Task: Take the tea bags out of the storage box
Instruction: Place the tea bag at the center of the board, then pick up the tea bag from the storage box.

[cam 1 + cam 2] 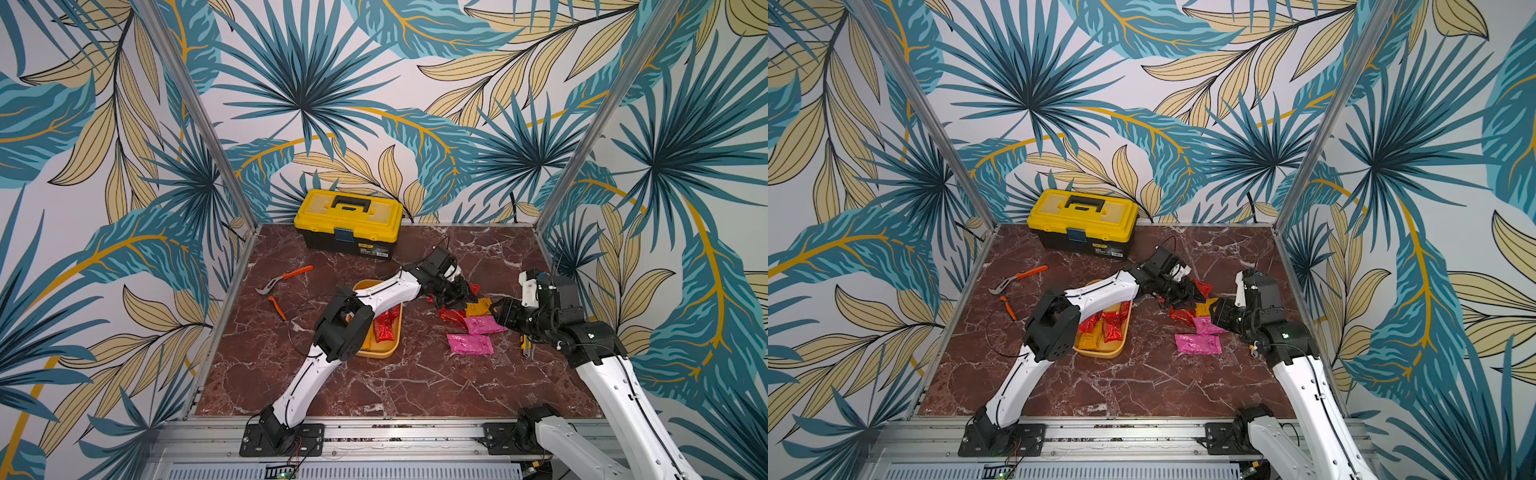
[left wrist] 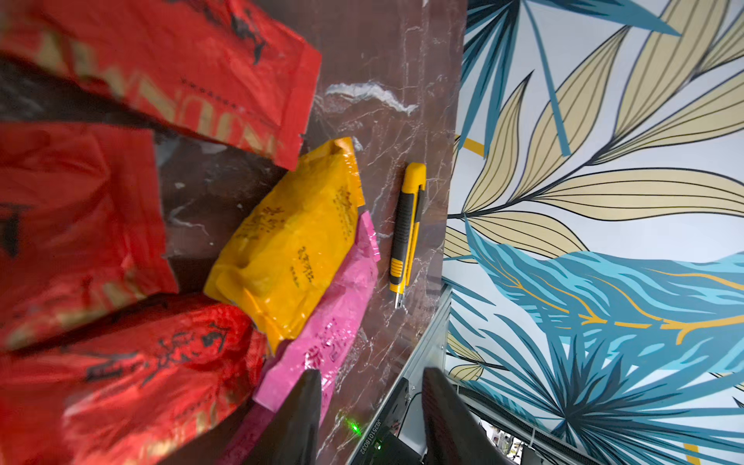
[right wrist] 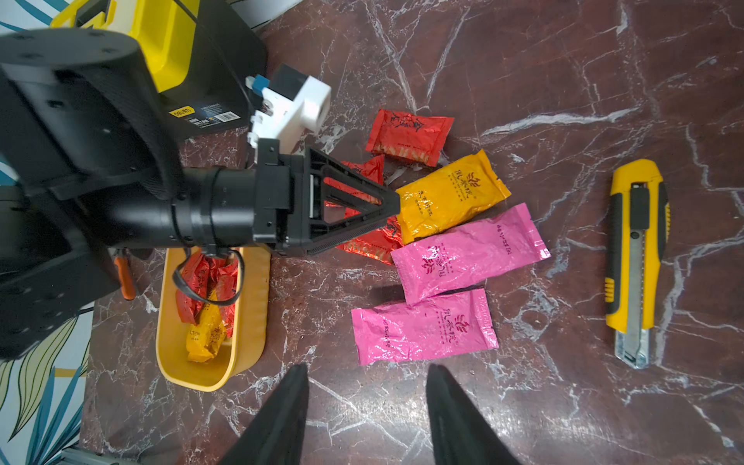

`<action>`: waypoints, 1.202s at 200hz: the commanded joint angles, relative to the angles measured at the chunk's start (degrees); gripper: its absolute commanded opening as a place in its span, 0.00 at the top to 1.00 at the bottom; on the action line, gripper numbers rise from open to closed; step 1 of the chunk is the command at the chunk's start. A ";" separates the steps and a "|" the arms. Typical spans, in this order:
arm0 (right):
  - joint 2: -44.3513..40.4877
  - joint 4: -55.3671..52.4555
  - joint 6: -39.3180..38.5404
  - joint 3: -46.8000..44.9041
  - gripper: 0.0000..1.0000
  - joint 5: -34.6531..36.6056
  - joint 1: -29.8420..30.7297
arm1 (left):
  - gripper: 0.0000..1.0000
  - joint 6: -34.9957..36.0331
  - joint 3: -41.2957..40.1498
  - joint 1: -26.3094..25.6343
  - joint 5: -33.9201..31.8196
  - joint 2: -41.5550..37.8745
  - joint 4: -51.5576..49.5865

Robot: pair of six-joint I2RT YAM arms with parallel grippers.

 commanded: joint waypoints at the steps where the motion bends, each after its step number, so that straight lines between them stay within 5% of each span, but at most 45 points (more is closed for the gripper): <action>1: 0.14 -0.31 0.30 1.00 0.47 -2.50 -0.10 | 0.54 1.67 -2.77 -0.13 -2.54 -8.44 1.03; 89: 3.07 5.02 4.74 0.46 0.45 -5.31 4.40 | 0.56 0.92 -31.71 0.87 -13.68 -32.04 8.30; 240: 26.21 21.23 13.97 8.02 0.46 2.06 28.18 | 0.51 0.28 -64.59 10.44 -29.82 -74.45 -3.85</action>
